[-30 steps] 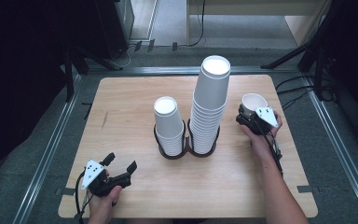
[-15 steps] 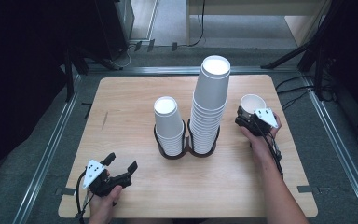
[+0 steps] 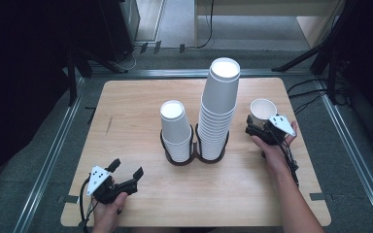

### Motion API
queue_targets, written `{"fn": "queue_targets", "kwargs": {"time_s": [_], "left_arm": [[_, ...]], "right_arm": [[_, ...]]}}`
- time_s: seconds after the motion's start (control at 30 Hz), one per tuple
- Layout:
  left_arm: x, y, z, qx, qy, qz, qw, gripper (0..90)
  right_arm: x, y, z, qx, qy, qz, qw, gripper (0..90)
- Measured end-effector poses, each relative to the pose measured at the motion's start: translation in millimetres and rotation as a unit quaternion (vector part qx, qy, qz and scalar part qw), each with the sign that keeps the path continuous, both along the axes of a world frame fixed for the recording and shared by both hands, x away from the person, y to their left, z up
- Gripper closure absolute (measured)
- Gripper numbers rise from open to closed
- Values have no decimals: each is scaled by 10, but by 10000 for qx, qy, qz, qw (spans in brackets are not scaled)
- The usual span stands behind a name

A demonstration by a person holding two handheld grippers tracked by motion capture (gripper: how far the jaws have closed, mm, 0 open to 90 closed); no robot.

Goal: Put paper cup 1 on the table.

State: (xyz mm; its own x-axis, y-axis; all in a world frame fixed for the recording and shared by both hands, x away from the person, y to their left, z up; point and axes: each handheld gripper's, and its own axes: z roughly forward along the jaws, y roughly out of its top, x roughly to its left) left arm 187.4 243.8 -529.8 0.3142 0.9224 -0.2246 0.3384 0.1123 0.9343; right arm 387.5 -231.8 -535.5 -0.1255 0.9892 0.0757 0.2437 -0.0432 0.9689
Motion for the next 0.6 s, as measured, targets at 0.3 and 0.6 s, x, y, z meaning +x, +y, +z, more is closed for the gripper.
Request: {"fn": "queue_targets", "kwargs": {"time_s": [0.3, 0.6], "left_arm": [[-8, -42, 14, 17, -25, -13, 10000, 53], [-16, -68, 26, 25, -43, 23, 10000, 54]], "right_arm": [[-258, -97, 25, -36, -39, 176, 9998, 0], [-493, -202, 147, 234, 35, 134, 9996, 0]]}}
